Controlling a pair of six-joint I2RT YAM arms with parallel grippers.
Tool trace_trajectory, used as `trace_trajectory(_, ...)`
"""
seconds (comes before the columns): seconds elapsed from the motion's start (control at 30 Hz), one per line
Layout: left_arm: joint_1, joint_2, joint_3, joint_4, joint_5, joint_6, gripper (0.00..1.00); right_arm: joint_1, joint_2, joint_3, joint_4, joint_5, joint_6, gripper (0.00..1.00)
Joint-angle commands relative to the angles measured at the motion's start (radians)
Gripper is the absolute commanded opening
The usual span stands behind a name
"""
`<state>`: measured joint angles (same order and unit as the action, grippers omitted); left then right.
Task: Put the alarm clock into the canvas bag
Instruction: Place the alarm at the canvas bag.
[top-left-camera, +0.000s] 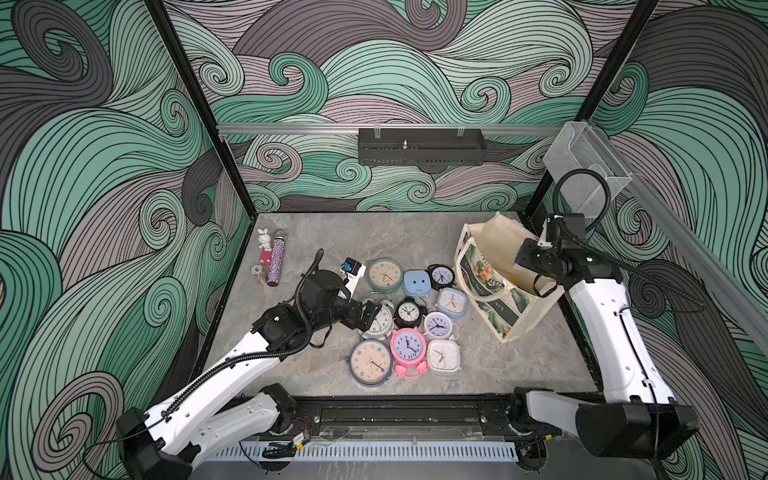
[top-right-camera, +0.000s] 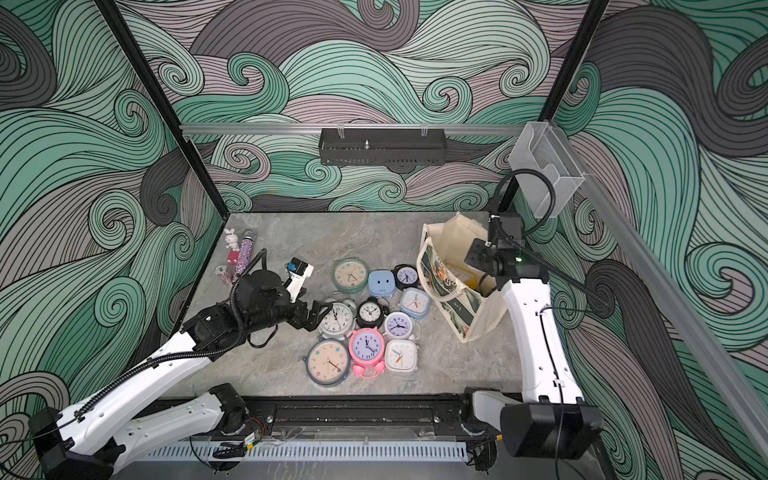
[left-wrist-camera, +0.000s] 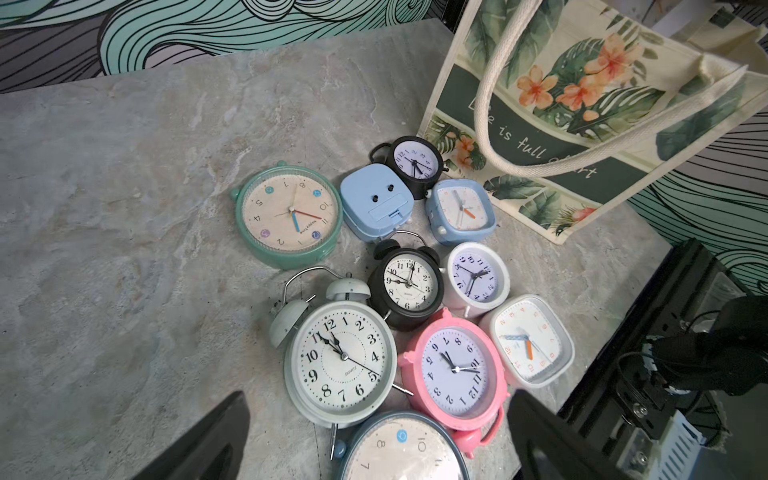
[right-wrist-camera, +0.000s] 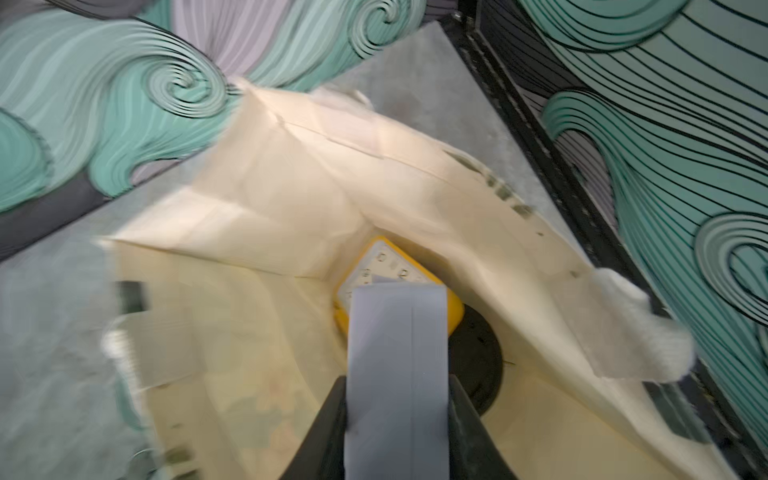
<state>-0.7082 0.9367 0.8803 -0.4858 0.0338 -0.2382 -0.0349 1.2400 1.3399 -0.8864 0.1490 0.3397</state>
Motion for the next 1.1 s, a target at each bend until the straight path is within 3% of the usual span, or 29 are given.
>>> trace_trajectory(0.0, 0.000, -0.017, 0.024, -0.035, -0.020, -0.024, 0.98, -0.023, 0.021, -0.014, 0.001, 0.155, -0.034, 0.06)
trace_trajectory(0.5, 0.000, -0.045, 0.019, -0.064, -0.109, -0.013, 0.99, -0.022, 0.246, -0.093, 0.022, 0.149, -0.025, 0.09)
trace_trajectory(0.63, 0.000, -0.042, 0.023, -0.069, -0.131, -0.009, 0.99, -0.022, 0.272, -0.106, 0.032, 0.126, -0.018, 0.15)
trace_trajectory(1.07, 0.001, 0.011, 0.041, -0.112, -0.168, -0.022, 0.99, -0.018, 0.222, -0.112, 0.059, 0.013, -0.001, 0.61)
